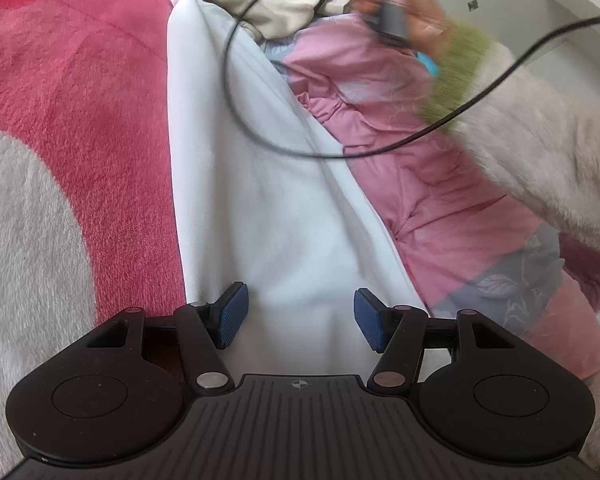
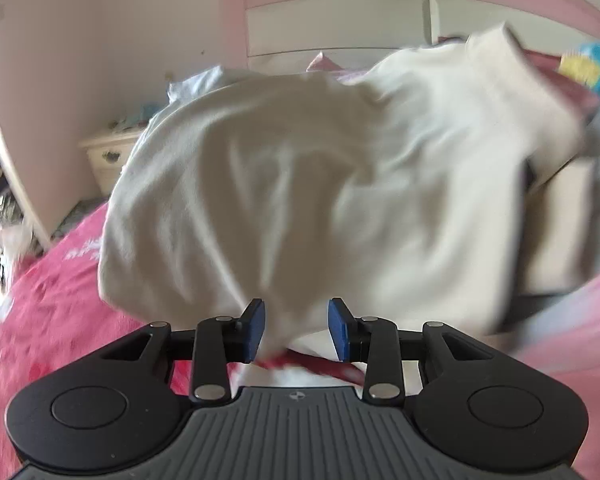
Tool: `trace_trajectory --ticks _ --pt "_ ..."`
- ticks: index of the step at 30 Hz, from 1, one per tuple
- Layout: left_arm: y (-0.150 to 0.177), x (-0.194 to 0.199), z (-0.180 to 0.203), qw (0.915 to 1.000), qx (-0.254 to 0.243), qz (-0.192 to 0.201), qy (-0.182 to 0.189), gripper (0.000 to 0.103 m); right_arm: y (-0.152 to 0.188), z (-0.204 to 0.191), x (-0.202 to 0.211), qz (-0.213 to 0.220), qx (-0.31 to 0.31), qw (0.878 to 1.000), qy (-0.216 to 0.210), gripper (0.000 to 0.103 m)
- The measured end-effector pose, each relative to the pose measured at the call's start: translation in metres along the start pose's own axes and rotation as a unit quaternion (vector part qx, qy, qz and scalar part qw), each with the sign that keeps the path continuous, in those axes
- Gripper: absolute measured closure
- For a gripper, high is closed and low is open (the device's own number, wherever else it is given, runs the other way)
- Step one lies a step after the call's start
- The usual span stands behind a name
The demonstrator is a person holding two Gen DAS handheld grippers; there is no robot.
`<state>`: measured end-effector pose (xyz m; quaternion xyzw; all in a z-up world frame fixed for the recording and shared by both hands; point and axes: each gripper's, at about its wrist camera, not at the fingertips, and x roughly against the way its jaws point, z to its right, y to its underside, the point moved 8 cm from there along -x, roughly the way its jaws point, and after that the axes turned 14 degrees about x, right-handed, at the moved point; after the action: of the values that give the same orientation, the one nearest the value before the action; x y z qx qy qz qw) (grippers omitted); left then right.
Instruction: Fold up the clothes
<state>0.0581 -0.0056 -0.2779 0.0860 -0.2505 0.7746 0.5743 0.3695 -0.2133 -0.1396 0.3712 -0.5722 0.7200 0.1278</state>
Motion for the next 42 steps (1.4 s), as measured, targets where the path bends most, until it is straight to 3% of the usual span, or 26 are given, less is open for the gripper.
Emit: trace_trajectory --ticks 3,7,8,10,14,17,19,21,23,26,27,28,30,33,38,40,42 --pt "-0.001 0.007 -0.002 1.0 0.007 -0.007 0.002 0.044 0.033 0.005 0.002 -0.094 0.027 0.995 -0.034 0.068" --pt "0.001 0.003 -0.001 1.0 0.002 -0.005 -0.008 0.044 0.097 0.009 -0.043 -0.179 0.042 0.983 -0.024 0.078" --pt "0.002 0.003 0.0 0.9999 -0.001 -0.005 -0.012 0.044 0.112 0.013 -0.056 -0.191 0.047 0.98 -0.01 0.085" --pt "0.003 0.003 0.002 0.9998 -0.009 -0.006 -0.02 0.044 0.126 0.029 -0.064 -0.181 0.049 0.982 0.024 0.091" --pt "0.007 0.005 0.006 0.9993 -0.019 -0.008 -0.032 0.044 0.107 0.06 -0.029 -0.113 0.037 0.989 0.086 0.091" --pt "0.008 0.005 0.006 0.9991 -0.02 -0.007 -0.036 0.044 0.102 0.052 0.022 -0.115 0.081 0.989 0.035 0.088" --pt "0.008 0.005 0.005 0.9992 -0.016 -0.007 -0.036 0.044 0.107 0.031 0.054 -0.124 0.139 0.982 -0.017 0.087" --pt "0.008 0.005 0.005 0.9993 -0.01 -0.007 -0.036 0.044 0.122 0.012 0.077 -0.14 0.174 0.972 -0.068 0.085" --pt "0.008 0.005 0.005 0.9993 -0.004 -0.007 -0.037 0.044 0.151 0.005 0.076 -0.172 0.182 0.965 -0.083 0.085" --pt "0.007 0.006 0.005 0.9992 0.005 -0.007 -0.039 0.044 0.21 0.029 0.054 -0.255 0.193 0.947 -0.018 0.086" --pt "0.007 0.006 0.005 0.9992 0.008 -0.008 -0.039 0.044 0.22 0.042 0.053 -0.258 0.192 0.947 0.011 0.076" --pt "0.006 0.007 0.005 0.9991 0.012 -0.008 -0.04 0.044 0.219 0.051 0.06 -0.241 0.172 0.955 0.023 0.069" --pt "0.005 0.009 0.006 0.9989 0.014 -0.01 -0.043 0.044 0.207 0.063 0.087 -0.206 0.126 0.969 0.046 0.074" --pt "0.001 0.009 0.009 0.9983 0.004 -0.01 -0.057 0.044 0.187 0.056 0.142 -0.149 0.144 0.976 0.068 0.074" --pt "-0.008 0.025 0.023 0.9963 -0.02 0.015 -0.082 0.042 0.169 0.028 0.217 -0.118 0.115 0.986 0.011 0.074" --pt "-0.011 0.03 0.031 0.9966 -0.024 0.026 -0.075 0.041 0.176 0.007 0.226 -0.133 0.092 0.986 -0.041 0.074" --pt "-0.01 0.034 0.038 0.9971 -0.023 0.03 -0.066 0.04 0.198 -0.02 0.226 -0.17 0.074 0.977 -0.109 0.073"
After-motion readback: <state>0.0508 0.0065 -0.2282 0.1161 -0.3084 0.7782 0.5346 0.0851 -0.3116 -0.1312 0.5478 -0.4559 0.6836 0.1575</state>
